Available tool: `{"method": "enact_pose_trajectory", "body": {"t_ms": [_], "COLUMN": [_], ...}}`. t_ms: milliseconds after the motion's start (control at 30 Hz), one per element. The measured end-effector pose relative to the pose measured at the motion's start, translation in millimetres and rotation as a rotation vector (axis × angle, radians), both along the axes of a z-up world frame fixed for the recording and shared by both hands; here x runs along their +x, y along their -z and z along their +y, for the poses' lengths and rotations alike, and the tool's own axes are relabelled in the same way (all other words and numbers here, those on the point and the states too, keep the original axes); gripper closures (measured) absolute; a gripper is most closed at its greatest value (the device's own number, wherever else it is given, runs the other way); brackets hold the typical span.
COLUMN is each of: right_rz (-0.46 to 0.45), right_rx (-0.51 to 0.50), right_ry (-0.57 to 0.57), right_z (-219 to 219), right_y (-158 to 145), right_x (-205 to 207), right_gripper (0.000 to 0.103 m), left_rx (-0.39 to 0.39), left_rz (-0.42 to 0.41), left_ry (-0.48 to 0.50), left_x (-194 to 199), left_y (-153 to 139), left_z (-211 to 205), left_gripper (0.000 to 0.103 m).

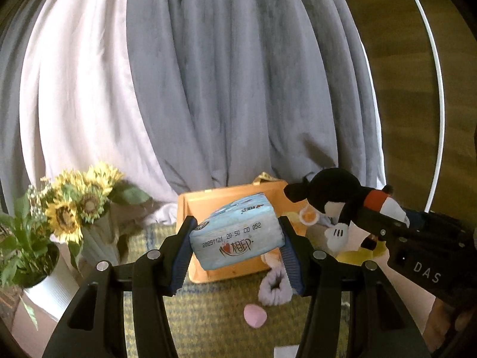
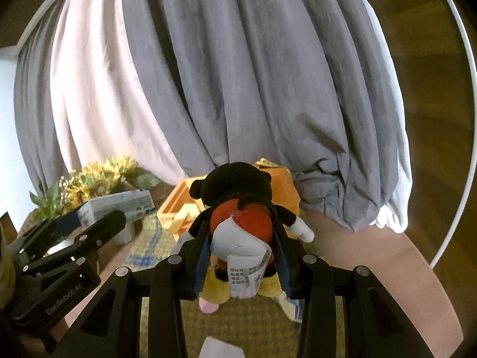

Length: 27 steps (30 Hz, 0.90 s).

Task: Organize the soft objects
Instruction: 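Lift and carry the tissue pack with the left gripper while the right gripper carries Mickey to the crate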

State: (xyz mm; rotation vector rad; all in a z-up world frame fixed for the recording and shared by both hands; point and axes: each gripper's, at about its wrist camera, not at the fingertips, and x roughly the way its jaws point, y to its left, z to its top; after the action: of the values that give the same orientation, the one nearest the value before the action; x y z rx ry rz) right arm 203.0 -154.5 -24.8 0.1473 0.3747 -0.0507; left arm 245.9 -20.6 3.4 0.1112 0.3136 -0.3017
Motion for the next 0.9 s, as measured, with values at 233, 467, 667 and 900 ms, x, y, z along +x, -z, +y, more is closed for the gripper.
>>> {"method": "enact_pose_trajectory", "body": {"t_ms": [233,467,667,900], "right_rz": [-0.04,-0.084,-0.088,-0.081], "right_rx": [0.01,0.014,0.019,0.017], "right_ry": [-0.005,-0.011,-0.028,-0.043], "right_z": [-11,-17,-22,-24], "right_y": [-10,-18,-21,-20], "right_x": [15,40,69,100], "right_gripper": [0.063,0.063,0.063,0.063], "left_rx": [0.004,0.008,0.014,0.018], "left_rz": [-0.042,-0.064,-0.071,-0.072], "left_ry": [-0.013,-0.023,-0.034,-0.049], "left_x": [14,38,62,93], "left_y": [-10,-14,-16,-13], "left_z": [-6,-10,-14,-17], "left_gripper": [0.05,0.05,0.05,0.05]}}
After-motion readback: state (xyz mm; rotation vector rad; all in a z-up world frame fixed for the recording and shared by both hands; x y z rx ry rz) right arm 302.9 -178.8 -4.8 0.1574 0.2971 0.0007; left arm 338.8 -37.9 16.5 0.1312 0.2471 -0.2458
